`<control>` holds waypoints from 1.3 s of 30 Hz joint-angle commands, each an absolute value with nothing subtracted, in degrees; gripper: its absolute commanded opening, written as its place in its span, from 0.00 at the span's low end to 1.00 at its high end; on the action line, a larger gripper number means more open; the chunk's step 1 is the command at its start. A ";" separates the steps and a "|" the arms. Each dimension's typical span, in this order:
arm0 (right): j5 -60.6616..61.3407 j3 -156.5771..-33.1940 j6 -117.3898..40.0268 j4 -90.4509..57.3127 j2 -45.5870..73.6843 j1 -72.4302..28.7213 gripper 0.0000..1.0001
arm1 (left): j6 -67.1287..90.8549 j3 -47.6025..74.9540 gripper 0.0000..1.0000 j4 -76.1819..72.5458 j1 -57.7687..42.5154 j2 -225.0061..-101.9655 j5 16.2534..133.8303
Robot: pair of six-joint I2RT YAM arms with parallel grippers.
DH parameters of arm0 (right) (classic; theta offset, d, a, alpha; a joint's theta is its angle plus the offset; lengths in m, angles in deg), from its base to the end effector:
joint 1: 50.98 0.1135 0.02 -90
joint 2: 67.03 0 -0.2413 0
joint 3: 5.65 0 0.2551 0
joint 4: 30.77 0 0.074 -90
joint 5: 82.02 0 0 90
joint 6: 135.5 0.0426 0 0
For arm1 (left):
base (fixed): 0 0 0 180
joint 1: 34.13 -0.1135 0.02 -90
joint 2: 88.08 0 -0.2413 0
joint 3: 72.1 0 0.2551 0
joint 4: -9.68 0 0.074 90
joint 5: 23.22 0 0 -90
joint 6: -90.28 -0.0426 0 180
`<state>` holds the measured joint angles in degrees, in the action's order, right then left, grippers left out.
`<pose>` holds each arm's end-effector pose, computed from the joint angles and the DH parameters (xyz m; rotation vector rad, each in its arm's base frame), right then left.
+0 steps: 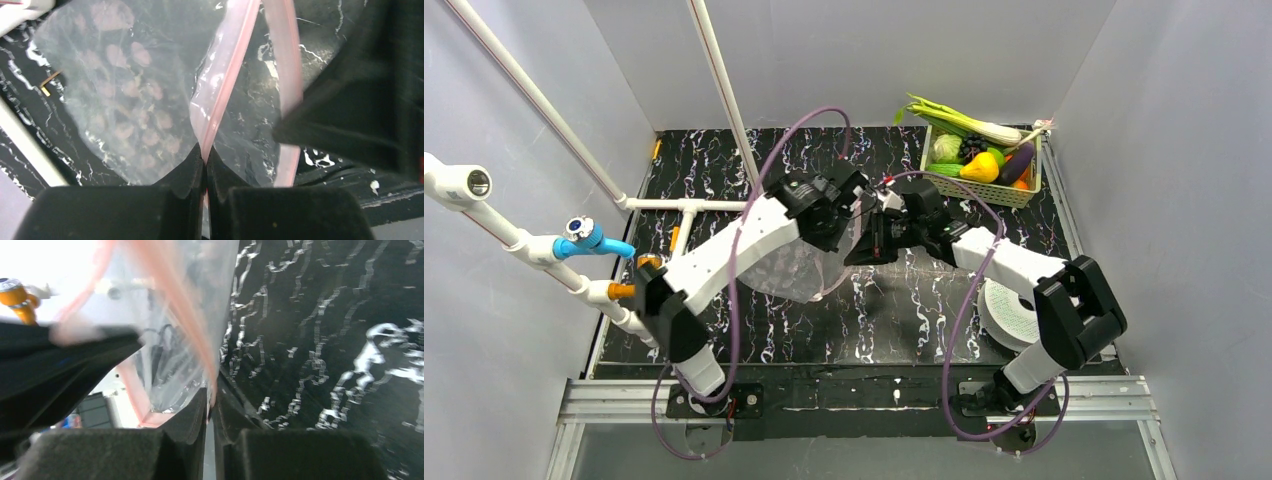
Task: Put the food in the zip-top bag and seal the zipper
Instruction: Open the zipper of the food storage bag at the center of the board, then pick up the fake fruit from the bin.
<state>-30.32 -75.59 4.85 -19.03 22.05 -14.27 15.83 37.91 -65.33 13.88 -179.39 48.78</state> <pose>0.2643 0.2300 0.2160 -0.1822 2.4109 1.5239 0.2310 -0.2370 0.3412 0.5794 2.4163 -0.0616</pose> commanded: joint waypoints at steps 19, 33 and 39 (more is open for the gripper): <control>-6.73 -78.64 -8.77 -0.70 0.98 -38.43 0.77 | 13.21 22.53 0.00 -48.73 6.52 -173.50 59.41; 22.04 -94.09 -2.65 1.91 19.91 -48.08 0.98 | 14.17 21.04 0.00 -46.51 6.53 -170.31 61.55; 22.47 -107.26 -4.48 7.05 32.55 -49.95 0.98 | 13.84 20.79 0.00 -46.48 6.50 -169.63 60.54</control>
<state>18.85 -100.20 -3.76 2.98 28.08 -48.76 13.95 21.25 -46.34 6.60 -172.92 61.31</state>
